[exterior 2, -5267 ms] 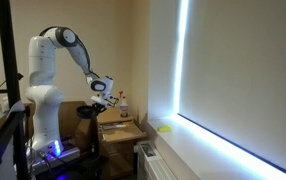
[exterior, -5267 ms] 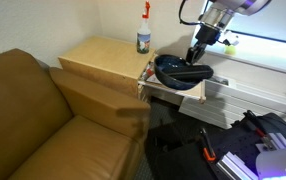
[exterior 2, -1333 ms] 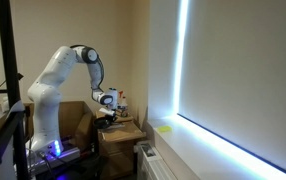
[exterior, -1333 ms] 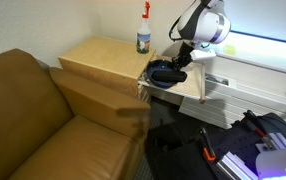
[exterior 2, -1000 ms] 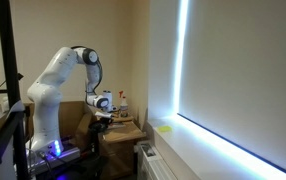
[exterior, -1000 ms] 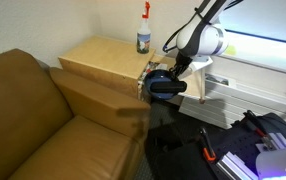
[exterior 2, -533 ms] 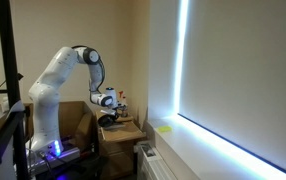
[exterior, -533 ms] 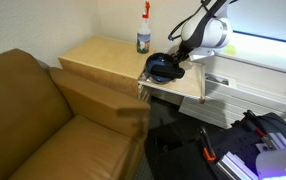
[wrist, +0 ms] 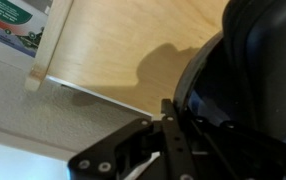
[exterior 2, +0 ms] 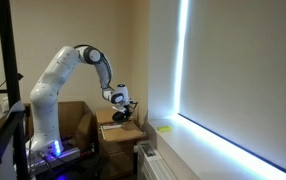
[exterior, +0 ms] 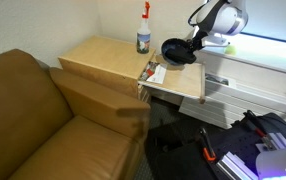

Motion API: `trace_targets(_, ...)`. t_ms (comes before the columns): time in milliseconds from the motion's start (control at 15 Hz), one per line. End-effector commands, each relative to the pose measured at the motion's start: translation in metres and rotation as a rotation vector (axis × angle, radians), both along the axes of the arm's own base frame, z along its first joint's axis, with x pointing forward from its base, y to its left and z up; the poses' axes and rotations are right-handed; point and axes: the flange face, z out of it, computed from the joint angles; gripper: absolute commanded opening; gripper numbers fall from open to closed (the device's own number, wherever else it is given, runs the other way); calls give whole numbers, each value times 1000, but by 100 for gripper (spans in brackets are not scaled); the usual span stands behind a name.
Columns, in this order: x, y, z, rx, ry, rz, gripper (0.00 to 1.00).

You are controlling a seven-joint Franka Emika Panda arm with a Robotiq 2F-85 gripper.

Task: Remove the bowl from the window sill, put it in the top drawer, use the yellow sponge to wipe the window sill, and then remove the black sponge from the bowl and put it on the window sill

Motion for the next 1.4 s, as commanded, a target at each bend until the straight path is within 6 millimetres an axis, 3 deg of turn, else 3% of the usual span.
trace_targets(0,-9,2,-23,16,67,-15,2)
trace_targets(200,-21,-3,-57,51,153,-44,2)
trace_targets(533,-26,-13,-74,125,212,-115,2)
trace_targets(600,-52,19,-65,134,228,-134,2)
trace_targets(800,-76,42,-70,173,302,-195,2)
trace_targets(1133,-94,64,-66,172,291,-256,2)
trace_targets(1200,-96,67,-65,173,283,-255,15)
trace_targets(1267,-98,69,-65,169,272,-252,3)
trace_targets(1333,-97,68,-63,167,248,-260,5)
